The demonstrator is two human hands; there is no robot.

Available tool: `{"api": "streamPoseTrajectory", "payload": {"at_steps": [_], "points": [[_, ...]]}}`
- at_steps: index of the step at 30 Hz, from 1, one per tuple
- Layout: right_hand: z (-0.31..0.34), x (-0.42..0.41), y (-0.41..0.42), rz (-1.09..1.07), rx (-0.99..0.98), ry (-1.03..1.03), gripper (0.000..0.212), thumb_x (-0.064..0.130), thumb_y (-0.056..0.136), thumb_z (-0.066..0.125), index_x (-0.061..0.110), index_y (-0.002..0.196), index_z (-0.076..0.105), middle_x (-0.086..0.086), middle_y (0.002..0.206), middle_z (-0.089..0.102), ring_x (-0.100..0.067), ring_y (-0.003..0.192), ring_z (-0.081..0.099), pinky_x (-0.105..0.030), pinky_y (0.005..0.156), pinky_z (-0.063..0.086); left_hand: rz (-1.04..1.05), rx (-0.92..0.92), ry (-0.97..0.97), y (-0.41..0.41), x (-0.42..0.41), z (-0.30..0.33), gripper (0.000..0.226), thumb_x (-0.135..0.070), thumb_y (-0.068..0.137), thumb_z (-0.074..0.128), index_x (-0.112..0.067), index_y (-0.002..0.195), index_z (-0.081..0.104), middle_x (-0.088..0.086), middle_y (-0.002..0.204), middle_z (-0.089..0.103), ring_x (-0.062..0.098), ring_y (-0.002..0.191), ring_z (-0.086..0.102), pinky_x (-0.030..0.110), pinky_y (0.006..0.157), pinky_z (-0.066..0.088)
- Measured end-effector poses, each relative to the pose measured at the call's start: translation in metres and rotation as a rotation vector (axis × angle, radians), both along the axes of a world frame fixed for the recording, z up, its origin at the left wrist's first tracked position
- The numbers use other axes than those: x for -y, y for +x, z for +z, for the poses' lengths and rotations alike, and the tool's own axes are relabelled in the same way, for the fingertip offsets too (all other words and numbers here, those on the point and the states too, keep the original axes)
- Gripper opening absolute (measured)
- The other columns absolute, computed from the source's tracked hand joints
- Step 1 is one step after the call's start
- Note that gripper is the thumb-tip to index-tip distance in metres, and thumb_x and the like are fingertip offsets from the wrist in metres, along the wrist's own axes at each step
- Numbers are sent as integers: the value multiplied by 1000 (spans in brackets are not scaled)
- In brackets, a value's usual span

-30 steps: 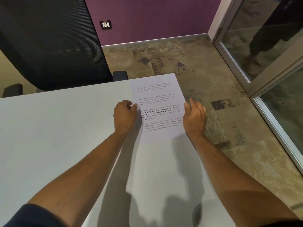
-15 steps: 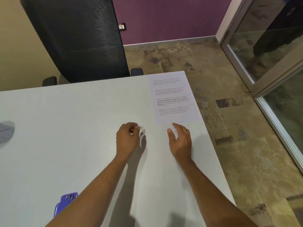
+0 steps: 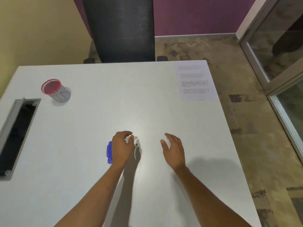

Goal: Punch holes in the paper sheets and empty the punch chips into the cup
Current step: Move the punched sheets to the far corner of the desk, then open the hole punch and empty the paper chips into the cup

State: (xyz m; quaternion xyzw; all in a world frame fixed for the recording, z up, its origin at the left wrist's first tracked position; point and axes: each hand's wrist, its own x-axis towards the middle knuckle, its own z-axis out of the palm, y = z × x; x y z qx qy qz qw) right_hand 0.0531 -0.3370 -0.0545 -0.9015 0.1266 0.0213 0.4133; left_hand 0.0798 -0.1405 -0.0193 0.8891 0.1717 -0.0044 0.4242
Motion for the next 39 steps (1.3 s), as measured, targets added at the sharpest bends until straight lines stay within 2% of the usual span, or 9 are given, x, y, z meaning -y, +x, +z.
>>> {"api": "streamPoseTrajectory", "payload": {"at_steps": [4, 12, 18, 20, 22, 25, 29, 33, 39], "points": [[-3, -39, -32, 45, -30, -44, 39, 32, 96, 58, 15, 131, 60, -1, 133, 62, -19, 128, 50, -32, 108, 39, -7, -54, 160, -29, -40, 2, 20, -14, 90, 61, -11, 107, 72, 10, 110, 66, 31, 105, 58, 45, 89, 50], [-11, -105, -73, 54, -61, -38, 37, 20, 94, 64, 5, 127, 63, -10, 127, 65, -26, 124, 53, -30, 106, 38, -44, -190, 46, -60, -94, -18, 40, -15, 90, 63, -10, 129, 58, 15, 131, 53, 30, 111, 58, 38, 89, 47], [-13, -130, -79, 105, -130, -64, 30, 10, 93, 62, 2, 122, 65, -13, 124, 65, -32, 121, 53, -23, 100, 34, -24, -213, -88, -56, -107, -27, 41, -19, 90, 66, -10, 129, 55, 6, 110, 64, 22, 92, 63, 26, 78, 40], [-7, -135, -72, 141, -88, -101, 26, 5, 86, 68, 2, 111, 70, -14, 113, 69, -32, 108, 63, -31, 95, 48, -1, -214, -135, -51, -106, -28, 38, -18, 90, 66, -12, 125, 56, -7, 90, 63, 10, 78, 64, 18, 67, 40], [-15, -138, -66, 213, -30, -115, 23, -4, 73, 77, -5, 95, 73, -19, 92, 73, -35, 84, 71, -40, 76, 59, 16, -225, -167, -47, -106, -29, 35, -16, 90, 66, -14, 123, 56, -13, 80, 59, -4, 67, 61, 6, 57, 38], [-14, -145, -56, 261, -133, -160, 26, 9, 90, 65, -1, 113, 69, -20, 112, 69, -35, 107, 62, -36, 91, 46, 19, -234, -152, -43, -108, -35, 35, -13, 90, 66, -13, 123, 56, -8, 80, 58, -5, 67, 55, 2, 53, 39], [-17, -152, -43, 338, -141, -261, 17, 13, 93, 62, 0, 102, 68, -18, 98, 67, -35, 95, 58, -31, 70, 37, 31, -244, -162, -38, -109, -39, 31, -8, 89, 66, -12, 119, 58, -12, 76, 56, -3, 66, 55, 0, 52, 39], [-16, -158, -32, 419, -144, -338, 20, 18, 98, 54, 4, 105, 66, -13, 103, 65, -29, 99, 55, -35, 74, 41, 32, -240, -179, -38, -110, -43, 29, -10, 90, 66, -15, 118, 59, -12, 81, 59, -5, 71, 57, 0, 54, 41], [-20, -163, -31, 417, -85, -379, 17, 6, 87, 64, 8, 70, 62, -9, 78, 63, -29, 81, 59, -30, 57, 32, 27, -229, -209, -38, -112, -46, 29, -8, 89, 67, -14, 117, 60, -15, 80, 60, -4, 70, 59, 0, 56, 42]]}}
